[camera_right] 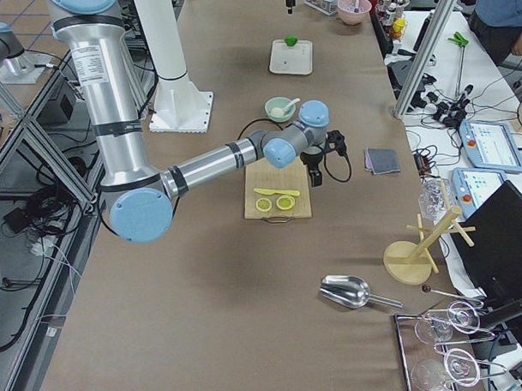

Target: Put spoon and bun in bowl

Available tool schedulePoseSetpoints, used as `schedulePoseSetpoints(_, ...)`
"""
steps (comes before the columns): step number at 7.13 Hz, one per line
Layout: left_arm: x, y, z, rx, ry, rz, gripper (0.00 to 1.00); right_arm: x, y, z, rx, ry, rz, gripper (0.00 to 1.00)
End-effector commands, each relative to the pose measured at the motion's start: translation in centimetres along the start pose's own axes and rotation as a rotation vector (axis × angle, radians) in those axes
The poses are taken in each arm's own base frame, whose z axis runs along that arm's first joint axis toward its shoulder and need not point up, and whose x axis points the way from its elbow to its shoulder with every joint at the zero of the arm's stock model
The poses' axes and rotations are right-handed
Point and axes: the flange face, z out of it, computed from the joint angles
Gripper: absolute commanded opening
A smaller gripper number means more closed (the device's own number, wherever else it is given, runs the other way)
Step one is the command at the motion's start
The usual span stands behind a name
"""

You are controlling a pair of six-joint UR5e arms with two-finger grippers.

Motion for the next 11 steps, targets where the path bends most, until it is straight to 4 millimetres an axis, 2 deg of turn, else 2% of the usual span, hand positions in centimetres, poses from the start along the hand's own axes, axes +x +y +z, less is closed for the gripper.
schedulePoseSetpoints(1,-7.6,2.9,-3.5,-0.056,-0.063,0.020,0.99,14.1,4.8,-2.1,-0.017,0.029,-0.060,1.00)
schedulePoseSetpoints(2,-8.1,3.2,-3.8,-0.061,-0.057,0.003,0.99,17.6,5.9,-2.9,-0.027,0.019,-0.066,1.00)
schedulePoseSetpoints(3,-8.8,4.0,-3.0,-0.075,-0.053,-0.008,0.99,20.2,6.8,-4.9,-0.034,0.033,-0.069,1.00)
schedulePoseSetpoints(4,-9.6,6.0,-2.4,-0.098,-0.055,-0.032,0.99,22.2,7.4,-6.3,-0.059,0.046,-0.076,1.00)
schedulePoseSetpoints(6,-10.2,6.9,-1.9,-0.117,-0.060,-0.060,0.99,22.6,6.3,-8.3,-0.066,0.049,-0.068,1.00)
schedulePoseSetpoints(8,-12.5,7.7,-1.6,-0.123,-0.064,-0.106,0.99,22.5,6.1,-8.4,-0.066,0.054,-0.073,1.00)
schedulePoseSetpoints(9,-12.8,8.4,-2.1,-0.114,-0.060,-0.119,0.99,21.8,5.7,-9.1,-0.051,0.056,-0.086,1.00)
schedulePoseSetpoints(10,-13.2,9.8,-1.9,-0.124,0.005,-0.152,0.99,22.1,5.8,-8.8,-0.057,0.058,-0.081,1.00)
schedulePoseSetpoints(11,-12.6,10.5,-2.0,-0.122,0.065,-0.162,0.99,22.0,5.9,-9.0,-0.052,0.057,-0.085,1.00)
